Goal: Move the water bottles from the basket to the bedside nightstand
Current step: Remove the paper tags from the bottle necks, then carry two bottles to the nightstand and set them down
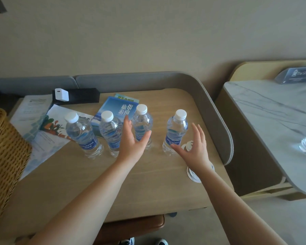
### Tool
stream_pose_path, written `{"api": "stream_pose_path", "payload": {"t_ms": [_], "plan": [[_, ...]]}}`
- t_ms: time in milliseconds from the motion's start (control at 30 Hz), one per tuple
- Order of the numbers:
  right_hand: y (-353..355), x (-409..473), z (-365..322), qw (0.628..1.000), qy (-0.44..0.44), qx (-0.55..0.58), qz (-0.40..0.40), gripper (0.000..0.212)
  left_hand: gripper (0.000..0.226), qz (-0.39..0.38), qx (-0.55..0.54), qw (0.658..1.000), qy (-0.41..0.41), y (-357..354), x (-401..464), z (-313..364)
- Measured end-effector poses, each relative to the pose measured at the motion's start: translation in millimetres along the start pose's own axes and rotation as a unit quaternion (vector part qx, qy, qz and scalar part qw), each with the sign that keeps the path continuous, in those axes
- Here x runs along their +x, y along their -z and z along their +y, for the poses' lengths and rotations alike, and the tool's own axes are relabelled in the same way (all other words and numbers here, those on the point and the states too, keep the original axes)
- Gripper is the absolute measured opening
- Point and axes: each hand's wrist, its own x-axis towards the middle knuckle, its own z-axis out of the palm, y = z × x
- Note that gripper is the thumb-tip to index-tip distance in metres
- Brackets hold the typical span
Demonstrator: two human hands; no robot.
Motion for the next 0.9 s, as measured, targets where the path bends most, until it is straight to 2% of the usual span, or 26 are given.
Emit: {"api": "stream_pose_path", "payload": {"t_ms": [100, 200, 333, 467, 700, 900], "plan": [[3, 12, -30, 0.995, 0.012, 0.095, -0.021, 0.118, 0.100, 0.023, -0.005, 0.999, -0.027, -5, 12, 12], [0, 22, -43, 0.991, 0.033, 0.129, -0.033, 0.115, 0.096, 0.034, 0.004, 0.998, -0.060, -9, 19, 19], [-7, 28, -44, 0.993, 0.045, 0.109, -0.009, 0.092, 0.075, 0.057, 0.027, 0.996, -0.063, -13, 25, 18], [-11, 28, -40, 0.995, 0.061, 0.076, 0.020, 0.075, 0.066, 0.063, 0.061, 0.993, -0.080, -14, 22, 18], [-13, 4, -37, 0.994, 0.079, 0.067, 0.031, 0.068, 0.058, 0.058, 0.067, 0.992, -0.094, -19, -11, 14], [-13, -39, -38, 0.995, 0.066, 0.065, 0.035, 0.068, 0.055, 0.018, 0.060, 0.990, -0.124, -7, -43, 10]]}}
